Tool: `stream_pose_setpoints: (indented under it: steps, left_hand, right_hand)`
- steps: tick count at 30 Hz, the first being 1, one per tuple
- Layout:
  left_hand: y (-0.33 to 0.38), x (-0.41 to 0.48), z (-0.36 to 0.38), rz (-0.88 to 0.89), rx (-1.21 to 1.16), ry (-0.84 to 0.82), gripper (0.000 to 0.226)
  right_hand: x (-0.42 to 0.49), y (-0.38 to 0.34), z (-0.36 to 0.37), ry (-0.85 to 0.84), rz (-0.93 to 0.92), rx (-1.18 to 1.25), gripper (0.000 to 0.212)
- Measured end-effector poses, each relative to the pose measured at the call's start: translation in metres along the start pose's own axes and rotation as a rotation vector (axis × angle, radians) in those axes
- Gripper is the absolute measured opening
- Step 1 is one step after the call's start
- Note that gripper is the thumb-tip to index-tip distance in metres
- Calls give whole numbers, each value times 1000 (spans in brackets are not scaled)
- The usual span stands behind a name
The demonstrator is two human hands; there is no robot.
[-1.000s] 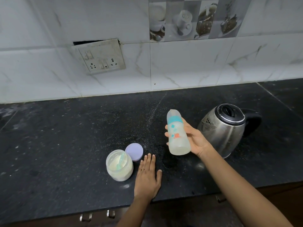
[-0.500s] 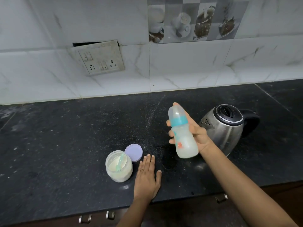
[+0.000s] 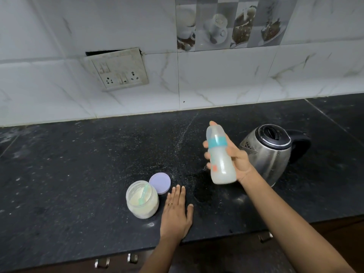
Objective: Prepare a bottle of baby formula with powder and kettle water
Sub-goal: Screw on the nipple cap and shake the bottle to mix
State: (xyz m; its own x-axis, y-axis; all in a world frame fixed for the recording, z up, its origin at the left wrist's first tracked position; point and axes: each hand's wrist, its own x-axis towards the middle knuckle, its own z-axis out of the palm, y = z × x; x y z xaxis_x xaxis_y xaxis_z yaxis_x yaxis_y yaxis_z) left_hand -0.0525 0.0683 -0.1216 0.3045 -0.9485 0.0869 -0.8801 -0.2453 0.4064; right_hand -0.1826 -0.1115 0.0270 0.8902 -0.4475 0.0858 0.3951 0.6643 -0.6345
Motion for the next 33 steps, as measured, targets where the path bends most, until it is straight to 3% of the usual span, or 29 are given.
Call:
stream_pose_setpoints:
  steps: [2, 5, 10, 14, 18, 21, 22, 25, 28, 31, 33]
  left_hand:
    - [0, -1, 1, -3, 3, -8, 69]
    - [-1, -1, 1, -10, 0, -11, 69]
    - [0, -1, 0, -13, 8, -16, 70]
    - [0, -1, -1, -7, 9, -15, 70]
    - [1, -1, -1, -3, -10, -2, 69]
    - [0, -1, 0, -2, -12, 4, 68]
    - [0, -1, 0, 0, -14, 10, 67]
    - [0, -1, 0, 10, -15, 11, 67]
    - [-1, -1, 1, 9, -13, 16, 66]
    - [-1, -1, 2, 13, -10, 23, 65]
    - [0, -1, 2, 13, -4, 26, 64]
  right_hand:
    - [2, 0, -7, 151, 9, 31, 115]
    - [3, 0, -9, 232, 13, 24, 105]
    - [-4, -1, -4, 88, 94, -28, 80]
    - [-9, -2, -6, -70, 130, -130, 89]
    - [-4, 3, 1, 63, -10, -64, 97]
    - [-5, 4, 4, -123, 16, 37, 95]
    - [-5, 4, 5, -116, 29, 35, 96]
    - [-2, 4, 1, 97, 14, 28, 109]
    - [-2, 4, 2, -79, 62, 43, 94]
    - [0, 3, -1, 20, 39, 49, 98]
    - [0, 6, -7, -7, 26, 102, 95]
